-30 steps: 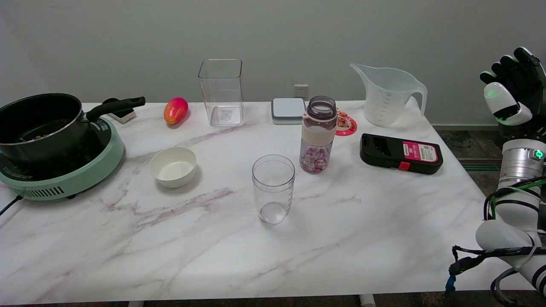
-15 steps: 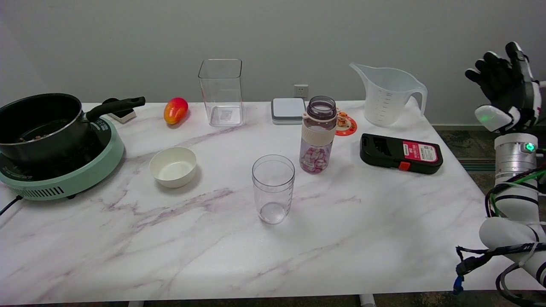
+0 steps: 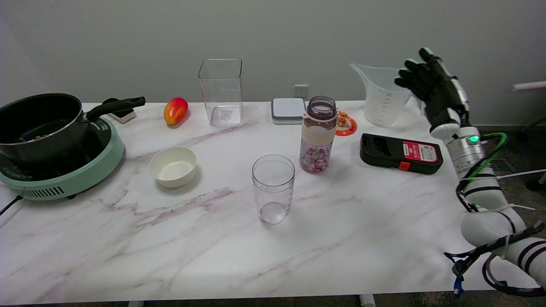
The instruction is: Pick up the bottle.
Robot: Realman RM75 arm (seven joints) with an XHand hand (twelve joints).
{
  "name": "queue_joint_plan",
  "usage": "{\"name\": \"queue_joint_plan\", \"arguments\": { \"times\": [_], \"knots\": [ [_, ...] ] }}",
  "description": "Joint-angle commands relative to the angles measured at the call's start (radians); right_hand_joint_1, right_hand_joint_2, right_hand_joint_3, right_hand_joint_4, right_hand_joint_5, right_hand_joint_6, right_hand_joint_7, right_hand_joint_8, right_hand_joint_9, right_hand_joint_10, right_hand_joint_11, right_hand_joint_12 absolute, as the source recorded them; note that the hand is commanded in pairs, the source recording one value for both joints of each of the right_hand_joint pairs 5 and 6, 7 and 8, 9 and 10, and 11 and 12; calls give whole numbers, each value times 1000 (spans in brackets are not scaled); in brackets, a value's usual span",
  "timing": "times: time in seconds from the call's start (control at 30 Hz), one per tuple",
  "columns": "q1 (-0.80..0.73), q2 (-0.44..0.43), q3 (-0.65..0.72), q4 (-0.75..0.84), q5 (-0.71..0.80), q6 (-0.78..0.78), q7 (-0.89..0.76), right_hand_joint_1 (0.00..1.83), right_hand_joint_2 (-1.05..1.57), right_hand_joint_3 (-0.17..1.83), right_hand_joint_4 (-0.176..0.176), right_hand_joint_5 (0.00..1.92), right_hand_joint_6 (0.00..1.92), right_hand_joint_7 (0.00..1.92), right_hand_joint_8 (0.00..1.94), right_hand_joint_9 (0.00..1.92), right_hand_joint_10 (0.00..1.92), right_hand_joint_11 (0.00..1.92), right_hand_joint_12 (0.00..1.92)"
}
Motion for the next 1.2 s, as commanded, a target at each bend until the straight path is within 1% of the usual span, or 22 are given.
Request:
{"name": "queue_joint_plan", "arguments": {
  "times": [0.03, 0.13, 0.27, 0.4, 0.57, 0.67, 0.8, 1.0, 1.2],
  "knots": [
    [244, -112, -274, -204, -303, 36, 242, 1128, -1040, 822, 0, 139, 139, 400, 400, 500, 500, 571, 571],
    [282, -137, -295, -229, -328, 34, 241, 1127, -1020, 786, 0, 134, 134, 400, 400, 505, 505, 574, 574],
    [321, -172, -318, -267, -345, 25, 242, 1148, -992, 880, 0, 113, 113, 400, 400, 504, 504, 566, 566],
    [343, -199, -319, -315, -346, -6, 241, 1165, -996, 888, 0, 75, 75, 377, 377, 464, 464, 519, 519],
    [379, -223, -321, -417, -355, -15, 218, 1180, -1044, 979, 0, 43, 43, 354, 354, 419, 419, 450, 450],
    [394, -234, -320, -462, -386, -17, 174, 1184, -1047, 1011, 0, 54, 54, 363, 363, 424, 424, 443, 443],
    [403, -262, -322, -514, -419, -18, 158, 1185, -1047, 1031, 0, 75, 75, 377, 377, 432, 432, 448, 448],
    [418, -315, -322, -542, -419, -29, 122, 1185, -1047, 1025, 0, 126, 126, 410, 410, 450, 450, 467, 467],
    [438, -342, -322, -562, -426, -38, 103, 1190, -1047, 999, 0, 162, 162, 432, 432, 463, 463, 470, 470]
  ]
}}
